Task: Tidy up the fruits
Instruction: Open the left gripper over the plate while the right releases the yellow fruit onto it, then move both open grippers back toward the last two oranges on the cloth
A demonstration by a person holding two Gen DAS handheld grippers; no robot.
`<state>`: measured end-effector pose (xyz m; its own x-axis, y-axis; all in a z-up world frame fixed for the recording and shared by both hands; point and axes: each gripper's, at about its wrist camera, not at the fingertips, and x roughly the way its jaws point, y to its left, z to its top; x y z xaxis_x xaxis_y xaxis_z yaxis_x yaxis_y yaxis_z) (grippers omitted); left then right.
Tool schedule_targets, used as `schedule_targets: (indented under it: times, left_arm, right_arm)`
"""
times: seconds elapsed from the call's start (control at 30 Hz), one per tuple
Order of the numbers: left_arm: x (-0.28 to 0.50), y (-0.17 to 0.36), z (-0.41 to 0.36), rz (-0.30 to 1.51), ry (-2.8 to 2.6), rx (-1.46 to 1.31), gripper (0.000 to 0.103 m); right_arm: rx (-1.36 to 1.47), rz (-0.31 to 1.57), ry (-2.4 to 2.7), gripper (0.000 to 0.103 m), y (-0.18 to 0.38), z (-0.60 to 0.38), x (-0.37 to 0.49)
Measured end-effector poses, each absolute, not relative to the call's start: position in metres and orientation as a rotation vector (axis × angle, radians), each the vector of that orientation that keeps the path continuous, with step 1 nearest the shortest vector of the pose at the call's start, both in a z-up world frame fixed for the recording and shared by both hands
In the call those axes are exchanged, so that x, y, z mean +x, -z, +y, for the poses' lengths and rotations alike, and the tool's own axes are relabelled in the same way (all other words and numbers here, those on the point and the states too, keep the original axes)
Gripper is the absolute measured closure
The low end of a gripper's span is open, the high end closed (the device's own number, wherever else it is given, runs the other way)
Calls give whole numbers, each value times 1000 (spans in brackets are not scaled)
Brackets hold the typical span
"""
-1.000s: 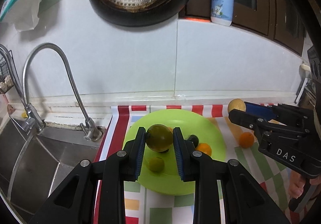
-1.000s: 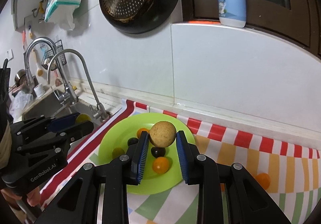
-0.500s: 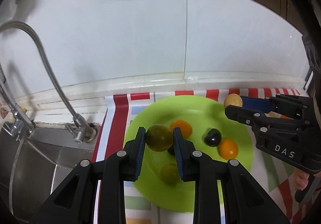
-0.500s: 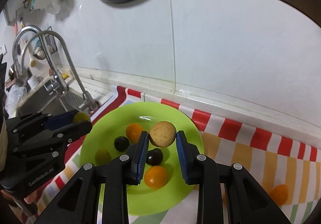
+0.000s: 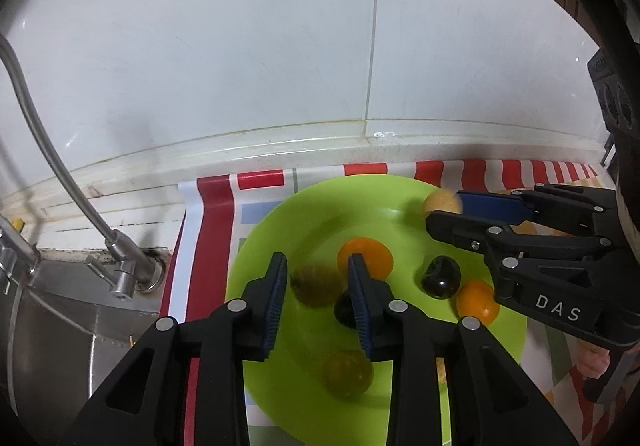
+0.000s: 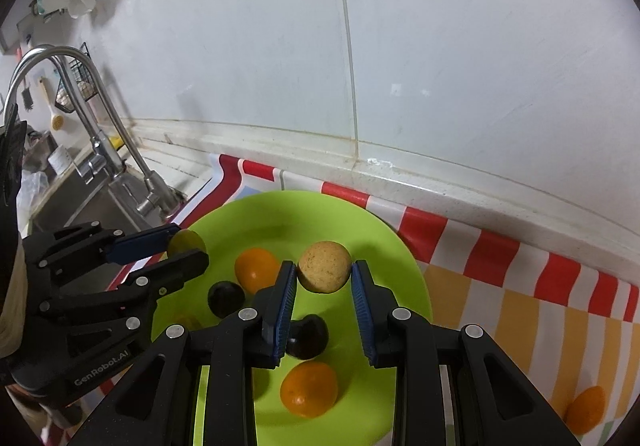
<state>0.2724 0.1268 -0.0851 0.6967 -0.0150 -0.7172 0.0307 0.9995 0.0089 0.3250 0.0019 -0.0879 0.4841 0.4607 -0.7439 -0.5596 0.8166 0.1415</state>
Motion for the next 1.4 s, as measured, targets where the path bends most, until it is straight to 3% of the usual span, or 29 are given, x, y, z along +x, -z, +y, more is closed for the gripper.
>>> schedule_targets:
  times: [0.13, 0.93, 1.0, 1.3, 1.4]
  left_arm:
    - [269, 80, 125, 783, 9, 30, 72]
    - [165, -2, 68, 569, -22, 10, 62]
    - [157, -6, 63, 561, -21, 8, 59]
    - [132, -16, 28, 542, 14, 22, 40]
    - [125, -20, 16, 527, 31, 29, 33]
  right_arm:
    - [-105, 862, -625, 68, 86, -1, 325]
    - [-40, 676, -531, 67, 6, -84, 228]
    - [-36, 667, -520, 59, 2, -93, 217]
    - [-28, 616, -465, 58, -18, -132, 186]
    - [-18, 599, -438, 52, -25, -147, 177]
